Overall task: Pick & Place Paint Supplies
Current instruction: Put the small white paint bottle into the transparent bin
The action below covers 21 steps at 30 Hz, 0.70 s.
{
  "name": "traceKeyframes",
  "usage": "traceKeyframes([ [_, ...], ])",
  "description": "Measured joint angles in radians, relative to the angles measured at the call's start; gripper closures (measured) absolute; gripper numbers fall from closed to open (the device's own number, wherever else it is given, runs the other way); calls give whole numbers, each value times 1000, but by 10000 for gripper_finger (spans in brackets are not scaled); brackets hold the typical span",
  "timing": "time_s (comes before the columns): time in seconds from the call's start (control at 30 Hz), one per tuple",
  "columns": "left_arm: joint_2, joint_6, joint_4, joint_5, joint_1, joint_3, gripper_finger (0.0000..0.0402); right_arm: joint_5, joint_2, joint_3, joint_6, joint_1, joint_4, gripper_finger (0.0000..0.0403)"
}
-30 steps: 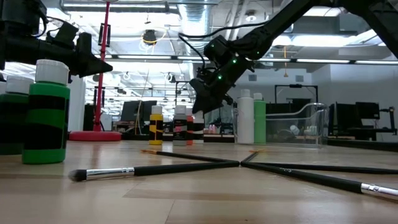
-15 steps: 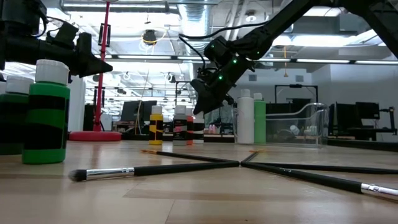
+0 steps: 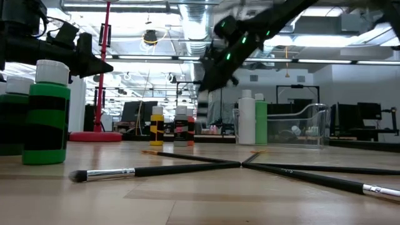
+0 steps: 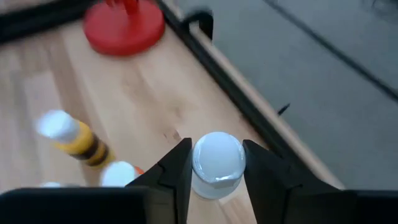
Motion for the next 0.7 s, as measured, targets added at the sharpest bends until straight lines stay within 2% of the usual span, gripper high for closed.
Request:
traceKeyframes([
  [0.33,0,0,1,0,0,0,394,22,-381,1,-1,-2,-302,285],
  [0.57,0,0,6,0,0,0,394,235,-530,-16,53,-5,-559,282],
  [0.7,0,0,8,0,0,0,394,251,-576,-111,89,-39,-571,283],
])
